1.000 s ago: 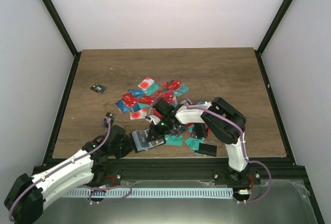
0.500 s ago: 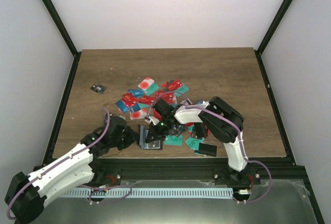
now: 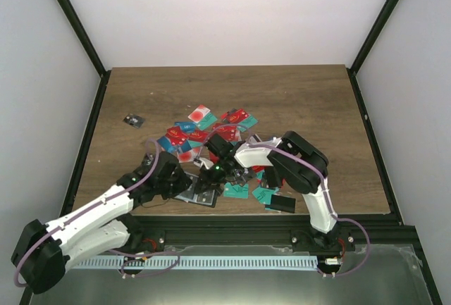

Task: Put the credit cards into the card holder
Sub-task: Close the card holder at the center of the board.

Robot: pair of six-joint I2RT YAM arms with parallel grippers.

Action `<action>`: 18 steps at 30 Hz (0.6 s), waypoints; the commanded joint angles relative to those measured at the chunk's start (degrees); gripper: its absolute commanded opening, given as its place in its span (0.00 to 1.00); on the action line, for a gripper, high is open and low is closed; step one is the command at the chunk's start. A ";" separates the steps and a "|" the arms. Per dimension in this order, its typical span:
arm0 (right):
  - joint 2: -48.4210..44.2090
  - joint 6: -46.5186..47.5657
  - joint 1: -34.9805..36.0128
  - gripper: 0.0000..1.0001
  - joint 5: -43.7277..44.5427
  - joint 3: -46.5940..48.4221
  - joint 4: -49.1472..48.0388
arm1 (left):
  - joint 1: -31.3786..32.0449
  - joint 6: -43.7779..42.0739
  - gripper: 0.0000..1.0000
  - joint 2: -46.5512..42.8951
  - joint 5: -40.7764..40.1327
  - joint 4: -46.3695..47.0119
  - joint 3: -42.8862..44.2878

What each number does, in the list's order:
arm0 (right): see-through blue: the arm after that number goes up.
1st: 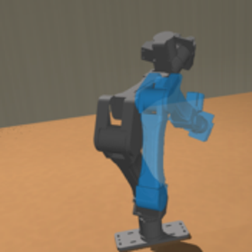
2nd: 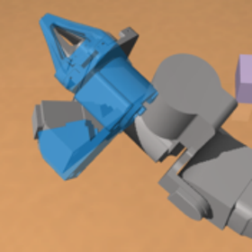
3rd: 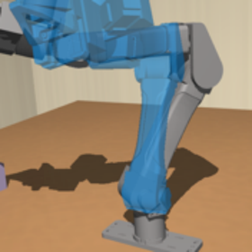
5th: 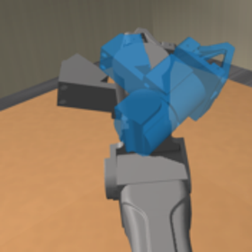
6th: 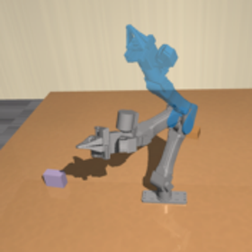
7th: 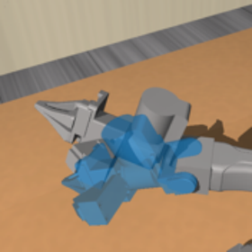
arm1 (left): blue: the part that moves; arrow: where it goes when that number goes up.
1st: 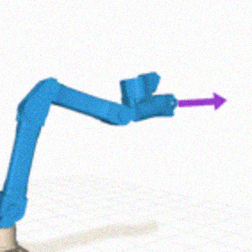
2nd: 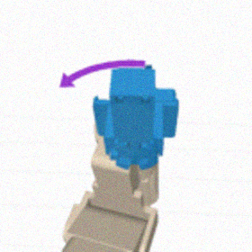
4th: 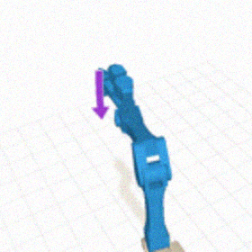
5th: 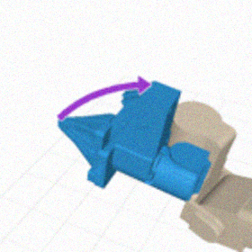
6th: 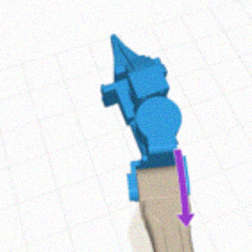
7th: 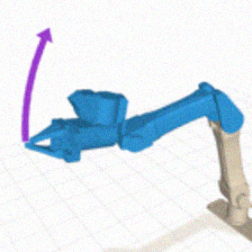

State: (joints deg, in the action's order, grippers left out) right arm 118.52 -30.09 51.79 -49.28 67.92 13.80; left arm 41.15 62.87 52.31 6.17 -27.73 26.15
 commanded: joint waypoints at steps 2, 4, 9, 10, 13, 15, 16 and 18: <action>-5.73 1.13 0.24 0.01 2.83 -0.05 3.31 | -0.52 -2.20 0.31 -3.22 -10.66 -12.79 6.55; -7.38 1.55 0.16 0.01 2.96 -0.49 4.05 | -1.56 -4.77 0.46 -4.07 -10.99 -14.10 6.62; -10.65 0.76 0.07 0.01 3.35 -2.10 3.82 | -6.04 -9.75 0.56 -2.78 -6.57 -11.22 3.18; -10.70 0.33 0.07 0.01 3.29 -2.36 3.36 | -6.64 -10.28 0.61 -2.27 -5.42 -9.66 2.78; -9.91 -0.69 0.08 0.01 3.25 -2.45 2.12 | -8.40 -10.12 0.71 -0.07 -4.21 -6.95 1.65; -8.97 -1.12 0.07 0.01 3.90 -2.42 1.78 | -9.41 -10.15 0.74 1.36 -3.66 -5.75 0.74; -8.55 -1.46 0.07 0.01 4.19 -2.63 1.45 | -9.67 -10.18 0.75 1.71 -3.52 -4.73 -0.13; -7.35 -2.10 0.02 0.01 4.00 -3.00 0.14 | -10.77 -10.56 0.78 1.74 -3.22 -3.01 -1.73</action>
State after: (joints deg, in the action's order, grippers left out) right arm 108.92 -30.74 51.77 -46.11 65.84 15.86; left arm 31.99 53.78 53.71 1.39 -34.85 26.98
